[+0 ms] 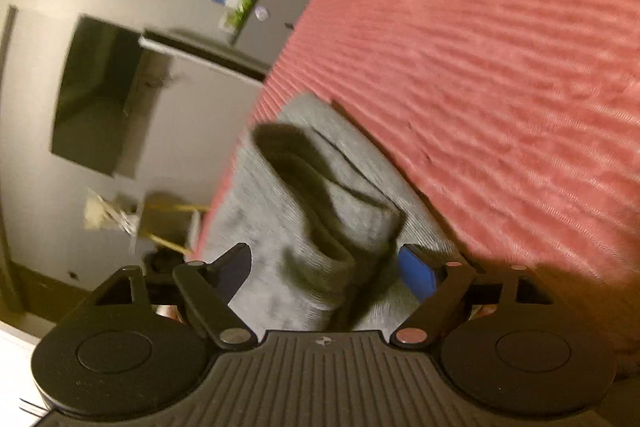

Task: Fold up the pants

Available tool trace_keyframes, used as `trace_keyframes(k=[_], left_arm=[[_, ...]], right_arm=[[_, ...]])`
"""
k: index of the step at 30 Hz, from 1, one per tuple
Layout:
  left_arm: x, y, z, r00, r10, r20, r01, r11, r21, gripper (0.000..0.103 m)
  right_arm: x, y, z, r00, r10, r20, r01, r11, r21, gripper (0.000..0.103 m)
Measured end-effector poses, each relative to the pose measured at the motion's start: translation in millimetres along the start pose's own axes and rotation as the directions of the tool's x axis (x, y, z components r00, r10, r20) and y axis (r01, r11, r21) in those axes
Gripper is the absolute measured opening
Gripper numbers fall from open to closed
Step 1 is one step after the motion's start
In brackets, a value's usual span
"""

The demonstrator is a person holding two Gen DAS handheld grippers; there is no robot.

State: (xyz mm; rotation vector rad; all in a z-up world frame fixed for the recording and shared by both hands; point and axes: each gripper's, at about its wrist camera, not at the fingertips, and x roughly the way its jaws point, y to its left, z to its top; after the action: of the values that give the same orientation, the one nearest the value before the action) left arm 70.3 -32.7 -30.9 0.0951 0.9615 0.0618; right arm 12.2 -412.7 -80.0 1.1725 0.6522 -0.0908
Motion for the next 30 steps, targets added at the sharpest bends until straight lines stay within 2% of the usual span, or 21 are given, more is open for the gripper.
trace_keyframes(k=[2,6,8,10,13,15,17,20,21,23,24,25,27,29,30], left_arm=[[-2,2,1,1.0,-0.003,0.018,0.003,1.0,-0.001,0.089],[-4,6,2,0.999,-0.022,0.04,0.023,0.999,-0.034,0.089],[-3,6,2,0.999,-0.022,0.037,0.023,0.999,-0.035,0.089],[-5,4,2,0.999,-0.018,0.043,0.019,0.999,-0.03,0.089],[-8,3,1,0.998,-0.016,0.054,0.017,1.0,-0.024,0.089],[-12,5,0,0.998,-0.033,0.057,0.035,0.999,-0.033,0.089],[-19,9,-1,0.993,-0.088,0.081,0.091,0.995,-0.044,0.089],[-31,14,-4,0.975,-0.167,0.149,0.175,0.984,-0.042,0.09],[-34,14,-3,0.971,-0.168,0.167,0.178,0.983,-0.043,0.091],[-34,15,-1,0.973,-0.15,0.175,0.163,0.985,-0.061,0.091],[-31,16,2,0.976,-0.147,0.163,0.16,0.984,-0.075,0.091],[-28,17,5,0.977,-0.15,0.15,0.165,0.982,-0.089,0.091],[-21,14,12,0.978,-0.159,0.132,0.173,0.98,-0.1,0.091],[-15,7,19,0.981,-0.147,0.13,0.158,0.984,-0.084,0.09],[-12,3,23,0.982,-0.139,0.129,0.149,0.987,-0.067,0.09]], right_arm=[[0,3,-2,1.0,-0.011,0.018,0.011,1.0,-0.001,0.081],[-26,23,-5,0.986,-0.061,0.155,0.081,0.989,-0.125,0.08],[-35,28,-5,0.985,-0.038,0.171,0.064,0.987,-0.15,0.072],[-42,29,-5,0.986,-0.011,0.167,0.035,0.989,-0.141,0.052],[-45,35,-9,0.988,0.016,0.154,0.01,0.986,-0.168,0.034],[-46,45,-13,0.986,0.033,0.163,0.003,0.975,-0.221,0.033],[-47,54,-21,0.985,0.059,0.16,-0.013,0.962,-0.273,0.033],[-35,65,-32,0.992,0.097,0.087,-0.064,0.944,-0.325,0.033],[-27,65,-34,0.995,0.08,0.059,-0.057,0.944,-0.325,0.035],[-4,57,-41,1.0,-0.017,-0.025,0.008,0.947,-0.323,0.032],[6,51,-44,0.997,-0.055,-0.059,0.034,0.948,-0.316,0.024],[11,47,-45,0.993,-0.081,-0.084,0.053,0.953,-0.298,0.022],[6,51,-43,0.996,-0.061,-0.068,0.037,0.951,-0.306,0.023],[-3,57,-45,0.999,-0.024,-0.028,0.013,0.939,-0.343,0.028],[-6,60,-46,1.0,-0.014,-0.017,0.007,0.933,-0.36,0.034]])
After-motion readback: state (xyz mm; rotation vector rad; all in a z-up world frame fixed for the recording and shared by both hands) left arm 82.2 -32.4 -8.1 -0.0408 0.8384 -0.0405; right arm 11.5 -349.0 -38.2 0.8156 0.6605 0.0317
